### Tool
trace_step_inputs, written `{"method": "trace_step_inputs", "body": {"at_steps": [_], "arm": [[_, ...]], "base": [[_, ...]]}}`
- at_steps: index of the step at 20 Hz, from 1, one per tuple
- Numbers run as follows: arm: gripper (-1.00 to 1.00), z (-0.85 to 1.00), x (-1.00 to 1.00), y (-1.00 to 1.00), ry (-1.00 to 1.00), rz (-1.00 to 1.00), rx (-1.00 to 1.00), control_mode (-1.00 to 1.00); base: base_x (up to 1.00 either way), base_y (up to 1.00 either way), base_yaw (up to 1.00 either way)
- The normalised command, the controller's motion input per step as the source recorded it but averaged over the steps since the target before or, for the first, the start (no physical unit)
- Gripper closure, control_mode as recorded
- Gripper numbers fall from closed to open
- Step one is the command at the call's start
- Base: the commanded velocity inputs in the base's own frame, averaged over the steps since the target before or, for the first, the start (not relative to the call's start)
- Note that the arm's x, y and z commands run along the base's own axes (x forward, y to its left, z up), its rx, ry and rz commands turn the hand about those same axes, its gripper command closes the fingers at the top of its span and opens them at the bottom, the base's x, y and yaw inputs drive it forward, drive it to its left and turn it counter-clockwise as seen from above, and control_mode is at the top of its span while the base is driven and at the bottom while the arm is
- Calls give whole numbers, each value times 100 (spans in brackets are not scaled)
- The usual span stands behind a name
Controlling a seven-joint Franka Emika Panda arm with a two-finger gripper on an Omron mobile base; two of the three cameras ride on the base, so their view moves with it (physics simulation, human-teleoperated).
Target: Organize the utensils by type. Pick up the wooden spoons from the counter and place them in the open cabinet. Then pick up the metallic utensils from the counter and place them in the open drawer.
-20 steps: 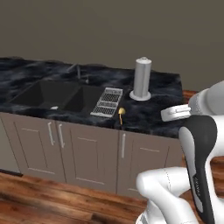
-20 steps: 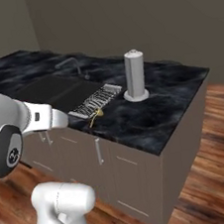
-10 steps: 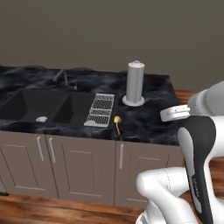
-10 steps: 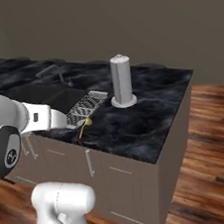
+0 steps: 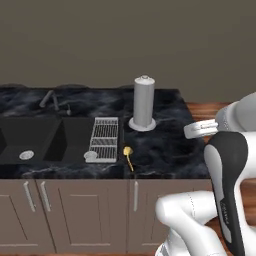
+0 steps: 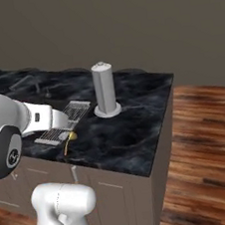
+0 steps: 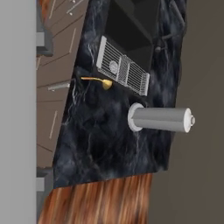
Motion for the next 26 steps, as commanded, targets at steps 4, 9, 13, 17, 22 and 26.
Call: {"method": "trace_step_inputs", "body": {"at_steps": [4,9,13,17,22,26], "arm": [[-100,0,0,0,0,0,0,100],[-100,0,0,0,0,0,0,100],[-100,0,0,0,0,0,0,100],[-100,0,0,0,0,0,0,100],[-100,0,0,0,0,0,0,100],[-100,0,0,0,0,0,0,100]], "base": [[45,29,-23],[48,21,-24],[44,15,-22],[17,13,-17],[2,11,-5],[-1,0,0]]}}
